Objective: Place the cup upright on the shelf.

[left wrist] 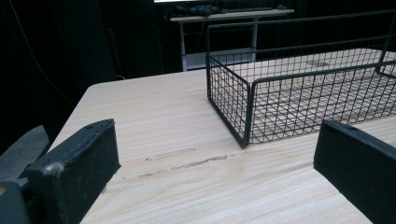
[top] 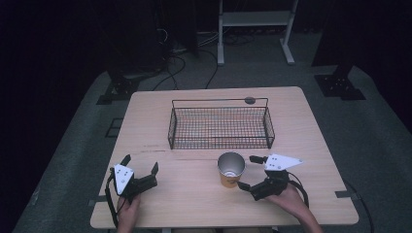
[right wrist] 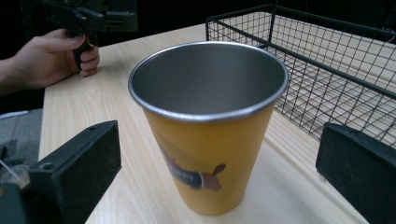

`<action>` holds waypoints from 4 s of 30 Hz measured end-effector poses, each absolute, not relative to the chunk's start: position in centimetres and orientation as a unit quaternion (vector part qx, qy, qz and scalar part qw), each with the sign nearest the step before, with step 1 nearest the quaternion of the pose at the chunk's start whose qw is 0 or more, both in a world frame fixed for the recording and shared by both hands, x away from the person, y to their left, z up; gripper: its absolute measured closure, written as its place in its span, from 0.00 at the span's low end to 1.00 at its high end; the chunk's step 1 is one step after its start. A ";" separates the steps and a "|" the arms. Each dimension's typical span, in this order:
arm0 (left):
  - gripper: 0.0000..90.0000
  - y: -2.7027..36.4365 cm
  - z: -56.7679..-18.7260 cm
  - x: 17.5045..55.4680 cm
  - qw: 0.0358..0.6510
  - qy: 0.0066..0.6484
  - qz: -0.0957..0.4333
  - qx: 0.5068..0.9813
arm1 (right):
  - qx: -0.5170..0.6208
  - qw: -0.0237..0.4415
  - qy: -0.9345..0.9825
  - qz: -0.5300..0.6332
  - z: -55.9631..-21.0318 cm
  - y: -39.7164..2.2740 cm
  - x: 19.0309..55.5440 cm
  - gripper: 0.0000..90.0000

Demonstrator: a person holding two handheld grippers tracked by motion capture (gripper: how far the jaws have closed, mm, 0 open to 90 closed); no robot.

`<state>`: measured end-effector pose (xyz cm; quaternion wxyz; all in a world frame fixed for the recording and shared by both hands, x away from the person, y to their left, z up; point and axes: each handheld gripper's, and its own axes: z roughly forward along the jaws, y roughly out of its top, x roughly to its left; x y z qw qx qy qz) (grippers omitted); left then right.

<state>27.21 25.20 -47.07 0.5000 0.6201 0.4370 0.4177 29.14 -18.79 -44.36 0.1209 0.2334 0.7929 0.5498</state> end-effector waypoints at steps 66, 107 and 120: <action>0.00 25.2 -47.1 27.2 0.501 0.436 0.416 0.621 | 0.232 0.106 0.796 0.549 -41.8 -16.3 32.3 0.08; 0.00 25.3 -47.1 27.2 0.501 0.437 0.415 0.620 | 0.241 0.113 0.783 0.562 -36.9 -16.8 36.8 0.08; 0.00 25.3 -47.1 27.2 0.501 0.438 0.415 0.620 | 0.244 0.122 0.783 0.559 -35.4 -16.5 38.5 0.08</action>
